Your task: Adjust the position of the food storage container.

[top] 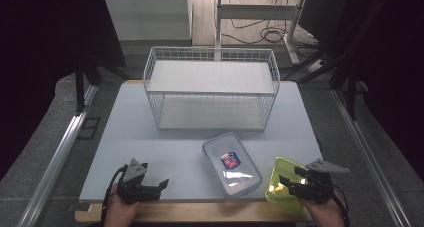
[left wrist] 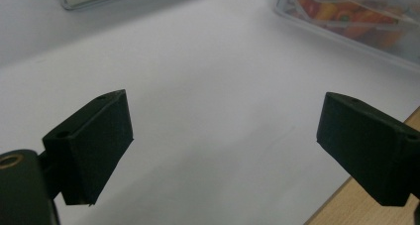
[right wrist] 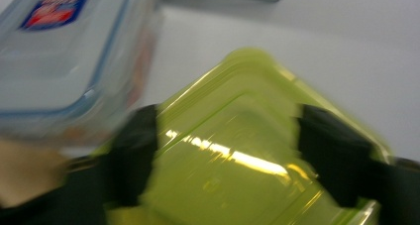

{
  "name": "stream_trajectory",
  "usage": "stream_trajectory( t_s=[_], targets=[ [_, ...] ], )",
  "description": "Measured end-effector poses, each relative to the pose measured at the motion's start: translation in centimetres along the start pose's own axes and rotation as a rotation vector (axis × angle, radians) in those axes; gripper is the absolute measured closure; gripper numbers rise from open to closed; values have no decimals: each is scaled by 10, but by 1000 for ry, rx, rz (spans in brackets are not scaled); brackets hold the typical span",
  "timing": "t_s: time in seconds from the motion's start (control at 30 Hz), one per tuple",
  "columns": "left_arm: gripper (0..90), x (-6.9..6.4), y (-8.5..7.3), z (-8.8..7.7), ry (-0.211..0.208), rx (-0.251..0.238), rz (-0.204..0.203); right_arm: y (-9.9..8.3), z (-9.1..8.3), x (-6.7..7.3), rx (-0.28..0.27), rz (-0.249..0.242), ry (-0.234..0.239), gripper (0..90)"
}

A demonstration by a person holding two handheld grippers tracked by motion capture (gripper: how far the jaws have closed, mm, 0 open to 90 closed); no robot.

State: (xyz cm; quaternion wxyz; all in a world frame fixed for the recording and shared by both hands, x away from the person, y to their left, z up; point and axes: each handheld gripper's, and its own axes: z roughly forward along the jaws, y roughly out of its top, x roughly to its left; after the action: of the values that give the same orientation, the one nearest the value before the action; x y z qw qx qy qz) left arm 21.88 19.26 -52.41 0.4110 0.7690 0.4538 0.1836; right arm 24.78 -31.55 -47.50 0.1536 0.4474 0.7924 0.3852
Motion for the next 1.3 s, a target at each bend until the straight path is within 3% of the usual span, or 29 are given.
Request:
stream_trajectory(
  t_s=[0.03, 0.07, 0.17, 0.2, 0.27, 0.53, 0.67, 0.77, 0.93, 0.97, 1.03, 1.2, 1.3],
  targets=[
    [72, 1, 0, 0, -3, -5, -4, -1, -2, 2, 4, -11, 11, 539],
    [72, 1, 0, 0, -5, -7, -7, -2, -8, 8, 0, -34, 45, 671],
    [71, 1, 0, -1, 4, -11, -3, -7, -16, 17, -28, -57, 99, 809],
    [71, 1, 0, -1, 4, -11, -3, -7, -16, 17, -28, -57, 99, 809],
    [70, 2, 0, -2, 6, -24, -10, -14, -20, 27, -17, -98, 114, 893],
    [70, 4, 0, -4, 11, -36, -27, -23, -29, 41, 39, -123, 200, 897],
    [70, 5, 0, -4, 11, -40, -31, -30, -29, 55, 104, -174, 258, 897],
    [70, 5, 0, -5, 10, -44, -36, -33, -26, 59, 130, -201, 259, 897],
    [70, 7, 0, -6, 5, -51, -47, -36, -17, 56, 155, -225, 207, 897],
    [70, 7, 0, -6, 3, -51, -48, -34, -15, 50, 134, -201, 228, 896],
    [70, 6, 0, -5, -4, -51, -53, -33, -13, 48, 129, -197, 223, 897],
    [70, 5, 1, -5, -20, -57, -58, -22, -3, 34, 125, -206, 187, 897],
    [63, 6, 2, -5, -58, -65, -76, -12, 5, 17, 115, -186, 154, 896]
  ],
)
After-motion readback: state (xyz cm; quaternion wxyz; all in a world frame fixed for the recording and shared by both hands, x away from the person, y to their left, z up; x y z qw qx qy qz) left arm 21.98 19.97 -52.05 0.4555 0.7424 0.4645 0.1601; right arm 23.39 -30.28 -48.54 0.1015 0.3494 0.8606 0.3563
